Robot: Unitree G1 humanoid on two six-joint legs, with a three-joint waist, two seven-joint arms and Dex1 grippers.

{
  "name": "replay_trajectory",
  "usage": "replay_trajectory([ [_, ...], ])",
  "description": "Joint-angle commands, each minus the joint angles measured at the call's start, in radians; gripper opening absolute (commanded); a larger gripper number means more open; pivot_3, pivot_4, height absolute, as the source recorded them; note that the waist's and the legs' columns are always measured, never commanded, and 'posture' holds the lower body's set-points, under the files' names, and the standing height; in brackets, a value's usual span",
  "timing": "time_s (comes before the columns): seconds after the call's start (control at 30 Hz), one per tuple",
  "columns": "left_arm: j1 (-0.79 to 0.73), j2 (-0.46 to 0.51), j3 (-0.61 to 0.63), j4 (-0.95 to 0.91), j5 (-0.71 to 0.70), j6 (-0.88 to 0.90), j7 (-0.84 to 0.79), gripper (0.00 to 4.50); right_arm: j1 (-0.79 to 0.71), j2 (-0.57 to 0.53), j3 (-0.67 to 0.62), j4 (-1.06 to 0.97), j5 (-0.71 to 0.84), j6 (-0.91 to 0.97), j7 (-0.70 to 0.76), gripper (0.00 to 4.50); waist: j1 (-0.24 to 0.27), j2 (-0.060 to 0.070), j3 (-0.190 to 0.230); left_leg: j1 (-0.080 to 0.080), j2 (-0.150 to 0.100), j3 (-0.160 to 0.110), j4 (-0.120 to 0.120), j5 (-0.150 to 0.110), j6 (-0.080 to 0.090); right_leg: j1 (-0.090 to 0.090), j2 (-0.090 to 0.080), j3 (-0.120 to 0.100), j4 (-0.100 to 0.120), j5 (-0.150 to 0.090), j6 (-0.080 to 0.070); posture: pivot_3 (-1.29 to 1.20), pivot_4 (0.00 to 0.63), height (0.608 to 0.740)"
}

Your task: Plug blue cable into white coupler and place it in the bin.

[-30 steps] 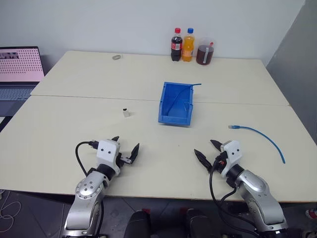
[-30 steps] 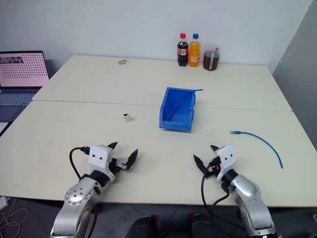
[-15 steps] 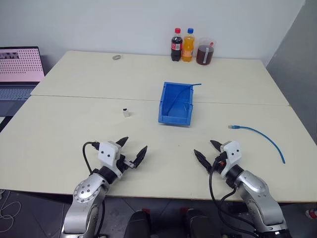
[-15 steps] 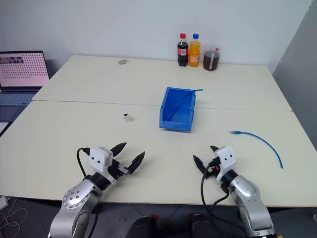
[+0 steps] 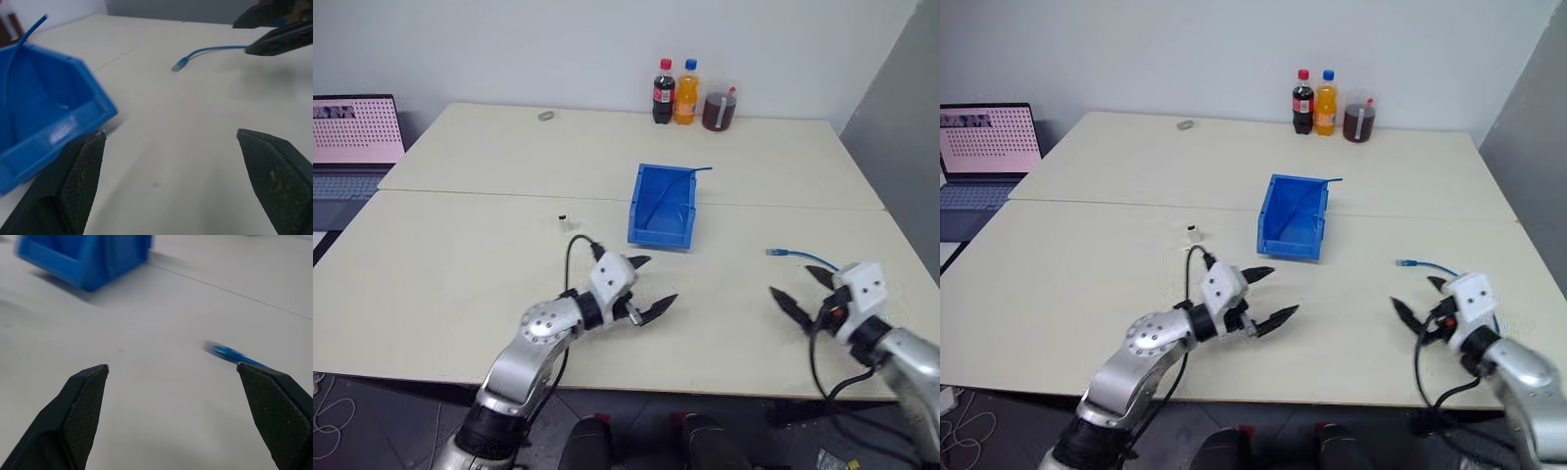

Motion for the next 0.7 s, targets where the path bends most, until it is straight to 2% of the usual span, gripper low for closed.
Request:
replay_trajectory([
  [0.03, -0.072, -0.024, -0.026, 0.000, -0.002, 0.031, -0.017, 4.50, -0.099, -0.095, -0.006, 0.187, -0.035, 0.004, 0.063, 4.47, -0.002, 0.000, 0.000, 0.000, 0.000, 0.000, 0.000, 0.000, 0.000, 0.000, 0.000, 0.000, 0.000, 0.000, 0.000, 0.00, 0.150, 0.740],
  [0.2, -0.162, -0.052, -0.033, 0.056, -0.015, 0.072, -0.038, 4.50, -0.377, -0.198, 0.109, 0.652, -0.155, -0.038, 0.143, 4.47, -0.015, 0.001, 0.001, 0.002, 0.000, 0.001, 0.000, 0.000, 0.000, 0.001, 0.001, 0.002, 0.000, 0.000, 0.000, 0.00, 0.150, 0.740],
  [0.33, -0.206, -0.046, -0.046, 0.068, -0.035, 0.112, -0.090, 4.50, -0.578, -0.220, 0.170, 0.972, -0.217, -0.098, 0.205, 4.47, -0.017, 0.003, 0.002, 0.002, -0.002, 0.002, -0.001, 0.000, 0.000, 0.001, 0.000, 0.003, -0.001, 0.003, -0.003, 0.00, 0.150, 0.740],
  [0.53, -0.241, -0.043, -0.043, 0.083, -0.035, 0.116, -0.123, 4.50, -0.732, -0.207, 0.239, 1.271, -0.307, -0.203, 0.273, 4.47, -0.019, 0.003, 0.002, 0.002, -0.001, 0.002, -0.001, 0.000, 0.000, 0.003, 0.000, 0.004, -0.006, 0.003, -0.004, 0.00, 0.150, 0.740],
  [0.67, -0.246, -0.038, -0.042, 0.080, -0.048, 0.122, -0.150, 4.50, -0.752, -0.200, 0.271, 1.328, -0.342, -0.256, 0.333, 3.75, -0.020, 0.004, 0.002, 0.003, -0.001, 0.002, -0.001, 0.000, 0.001, 0.008, 0.000, 0.003, -0.012, 0.004, -0.002, 0.00, 0.150, 0.740],
  [0.7, -0.245, -0.036, -0.042, 0.078, -0.050, 0.123, -0.157, 4.50, -0.752, -0.197, 0.274, 1.333, -0.345, -0.257, 0.353, 3.35, -0.020, 0.003, 0.002, 0.003, -0.001, 0.002, -0.001, 0.000, 0.001, 0.009, -0.001, 0.002, -0.013, 0.005, -0.001, 0.00, 0.150, 0.740],
])
